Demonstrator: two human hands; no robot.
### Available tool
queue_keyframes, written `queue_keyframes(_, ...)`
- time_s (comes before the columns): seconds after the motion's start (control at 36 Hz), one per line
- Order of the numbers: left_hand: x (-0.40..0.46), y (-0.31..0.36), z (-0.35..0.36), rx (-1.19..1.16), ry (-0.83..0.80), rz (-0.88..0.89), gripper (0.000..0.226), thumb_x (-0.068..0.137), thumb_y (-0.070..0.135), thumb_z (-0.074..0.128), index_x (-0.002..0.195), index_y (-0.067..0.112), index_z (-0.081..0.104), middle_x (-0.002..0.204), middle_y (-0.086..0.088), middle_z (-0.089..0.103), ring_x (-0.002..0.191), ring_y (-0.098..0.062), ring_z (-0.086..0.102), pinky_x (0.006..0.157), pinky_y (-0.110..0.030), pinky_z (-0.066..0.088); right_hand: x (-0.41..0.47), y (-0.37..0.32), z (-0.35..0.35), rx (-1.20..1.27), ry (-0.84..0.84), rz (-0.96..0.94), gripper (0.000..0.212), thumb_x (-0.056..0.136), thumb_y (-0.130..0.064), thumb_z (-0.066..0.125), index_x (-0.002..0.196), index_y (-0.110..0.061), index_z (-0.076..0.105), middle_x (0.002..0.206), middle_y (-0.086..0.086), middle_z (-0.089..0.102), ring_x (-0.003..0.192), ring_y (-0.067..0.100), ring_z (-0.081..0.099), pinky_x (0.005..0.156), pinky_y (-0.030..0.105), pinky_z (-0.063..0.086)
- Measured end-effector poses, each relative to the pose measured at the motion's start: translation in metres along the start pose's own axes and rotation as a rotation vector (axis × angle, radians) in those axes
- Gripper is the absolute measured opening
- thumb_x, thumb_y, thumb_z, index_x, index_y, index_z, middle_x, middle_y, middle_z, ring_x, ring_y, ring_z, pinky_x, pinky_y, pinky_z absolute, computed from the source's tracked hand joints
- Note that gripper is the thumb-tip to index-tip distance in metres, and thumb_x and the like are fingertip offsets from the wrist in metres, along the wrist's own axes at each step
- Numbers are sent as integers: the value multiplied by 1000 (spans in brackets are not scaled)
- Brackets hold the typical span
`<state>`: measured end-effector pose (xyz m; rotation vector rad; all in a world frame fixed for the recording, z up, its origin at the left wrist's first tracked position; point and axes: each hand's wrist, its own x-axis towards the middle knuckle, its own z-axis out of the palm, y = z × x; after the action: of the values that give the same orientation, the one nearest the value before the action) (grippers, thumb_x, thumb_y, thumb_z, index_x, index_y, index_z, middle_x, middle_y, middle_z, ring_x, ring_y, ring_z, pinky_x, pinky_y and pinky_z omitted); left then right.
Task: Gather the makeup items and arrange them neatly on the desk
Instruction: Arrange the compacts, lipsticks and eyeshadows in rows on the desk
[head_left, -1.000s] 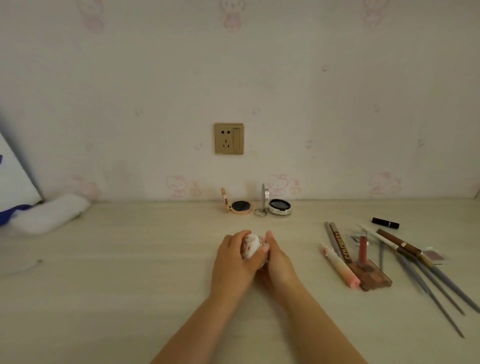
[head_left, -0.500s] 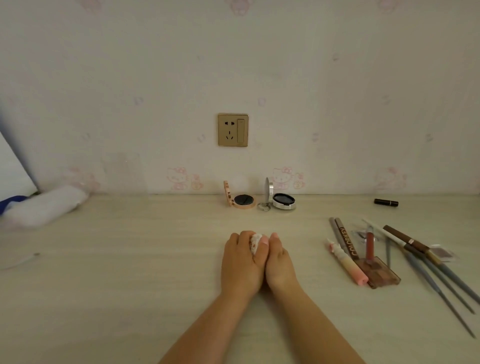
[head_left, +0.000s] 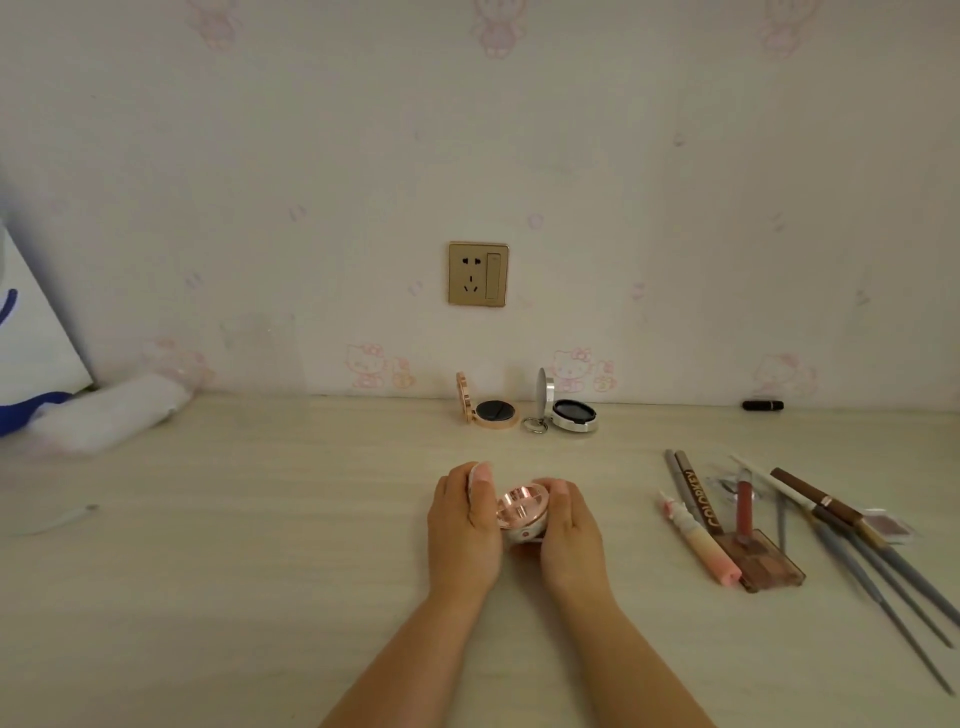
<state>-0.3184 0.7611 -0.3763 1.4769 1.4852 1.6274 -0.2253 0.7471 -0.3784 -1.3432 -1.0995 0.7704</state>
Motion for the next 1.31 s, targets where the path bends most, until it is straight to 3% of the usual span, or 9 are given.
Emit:
queue_keyframes(0.08,1,-3,-1,-14,27,3,18,96,26,40,90,28,56,87,14,56,92,-16,56,81,-25,38,-3,-1,-4,-62,-7,-96,27,101,-24,33,91,-33,57,84,-10,64,75,0,60,62,15,49)
queue_keyframes(0.17,3,-4,0,-14,31,-4,18,97,26,41,92,25,58,90,8,57,92,-17,56,81,-26,38,-6,-4,-9,-71,-46,-116,27,100,-22,37,88,-35,57,83,-11,66,72,0,60,53,16,49)
queue_keyframes(0.28,2,-4,-1,2,24,1,17,97,24,43,95,20,60,88,10,55,91,-16,55,81,-27,39,-8,-7,-12,-105,-99,-98,25,100,-23,37,92,-39,56,89,-11,66,74,3,61,57,19,51)
queue_keyframes(0.42,4,-3,-3,24,49,-1,21,96,24,44,102,15,61,91,12,51,90,-10,48,73,-11,28,-7,-4,-12,-203,-212,-126,17,97,-31,44,107,-43,51,97,-13,65,86,2,60,74,20,48)
queue_keyframes(0.53,4,-3,-3,37,36,-3,24,95,29,42,103,15,60,89,17,49,89,-7,46,69,-8,26,-6,-2,-12,-246,-255,-111,39,87,-33,62,123,-37,46,100,-19,61,91,-7,58,70,2,40)
queue_keyframes(0.67,5,-3,-1,52,23,-11,27,93,35,45,107,16,60,97,7,52,92,-8,49,68,-10,29,-3,0,-11,-305,-264,-89,63,77,-30,73,132,-33,41,111,-15,59,98,6,61,74,7,42)
queue_keyframes(0.86,7,-4,4,109,-51,-47,37,85,47,58,113,22,57,104,6,52,94,-9,51,78,-21,37,10,2,-7,-511,-214,-107,65,81,-33,66,139,-21,40,128,-5,56,116,14,50,97,26,41)
queue_keyframes(1.03,10,-7,9,197,-99,-68,49,77,57,62,115,28,55,106,7,52,95,-10,54,77,-20,38,20,6,-6,-809,-246,-243,51,87,-34,54,135,-23,43,129,-3,49,113,15,38,92,18,31)
queue_keyframes(1.31,26,-9,25,258,-227,-79,53,79,65,53,120,31,54,112,5,57,103,-12,54,83,-22,39,37,7,-10,-1041,-464,-499,52,99,-29,32,149,-22,21,156,-7,19,143,7,11,115,18,11)
